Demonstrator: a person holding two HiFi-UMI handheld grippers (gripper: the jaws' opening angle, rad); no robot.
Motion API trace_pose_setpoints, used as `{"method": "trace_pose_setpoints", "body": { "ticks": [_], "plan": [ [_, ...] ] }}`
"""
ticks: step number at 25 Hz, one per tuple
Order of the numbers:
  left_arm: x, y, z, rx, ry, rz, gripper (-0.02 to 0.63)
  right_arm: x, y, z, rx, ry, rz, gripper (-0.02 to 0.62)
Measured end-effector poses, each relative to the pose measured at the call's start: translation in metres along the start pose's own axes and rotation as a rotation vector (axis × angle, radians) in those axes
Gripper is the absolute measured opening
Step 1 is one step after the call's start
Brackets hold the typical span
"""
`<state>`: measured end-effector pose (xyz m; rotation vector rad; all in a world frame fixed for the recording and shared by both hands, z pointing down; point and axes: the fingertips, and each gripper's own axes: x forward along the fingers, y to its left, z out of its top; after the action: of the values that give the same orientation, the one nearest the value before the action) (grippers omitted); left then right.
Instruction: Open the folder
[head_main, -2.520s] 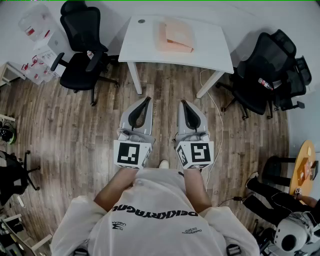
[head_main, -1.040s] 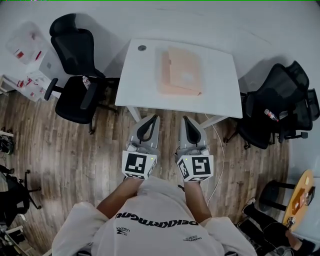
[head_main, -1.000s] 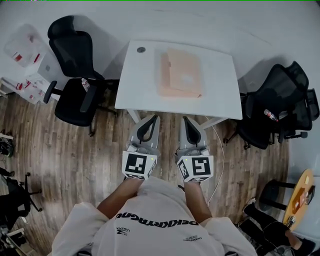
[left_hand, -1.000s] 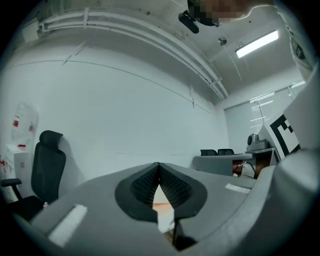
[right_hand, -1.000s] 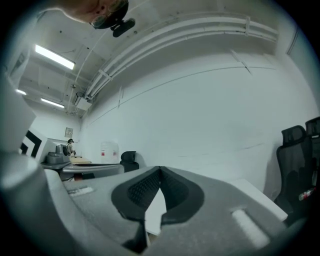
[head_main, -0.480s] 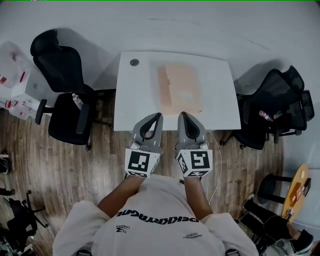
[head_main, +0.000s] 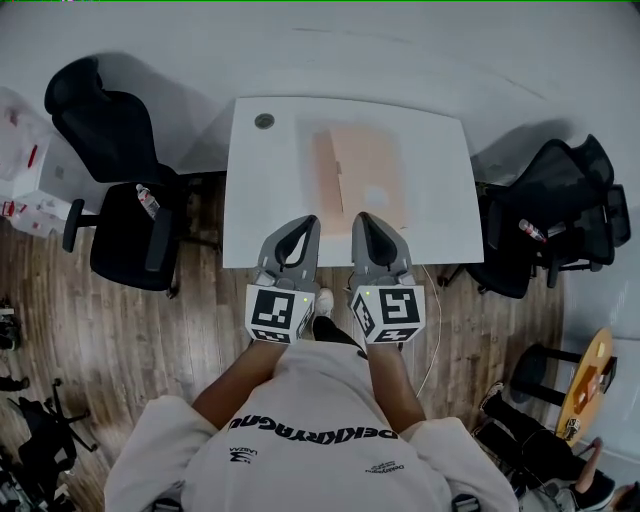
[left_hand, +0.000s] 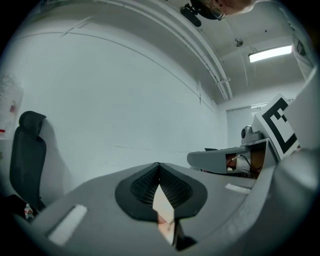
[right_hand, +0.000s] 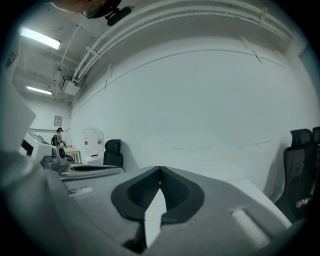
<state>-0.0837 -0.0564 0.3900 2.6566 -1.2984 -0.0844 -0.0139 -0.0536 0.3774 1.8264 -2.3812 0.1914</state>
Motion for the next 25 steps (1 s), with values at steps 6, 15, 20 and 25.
{"method": "trace_pose_setpoints", "body": {
  "ticks": [6,15,20,25],
  "plan": [
    [0.024,0.005,-0.016,-0.003,0.031,0.022,-0.011,0.023,-0.018,-0.018,0.019,0.073,0.029,0.0],
    [0.063,0.015,-0.06,-0.017,0.113,0.066,-0.011,0.066,-0.04,-0.063,-0.008,0.209,0.084,0.006],
    [0.074,0.02,-0.084,-0.036,0.156,0.093,-0.011,0.086,-0.047,-0.088,-0.015,0.283,0.111,0.032],
    [0.079,0.029,-0.107,-0.056,0.202,0.115,-0.011,0.105,-0.051,-0.108,-0.03,0.347,0.125,0.058]
  ]
}}
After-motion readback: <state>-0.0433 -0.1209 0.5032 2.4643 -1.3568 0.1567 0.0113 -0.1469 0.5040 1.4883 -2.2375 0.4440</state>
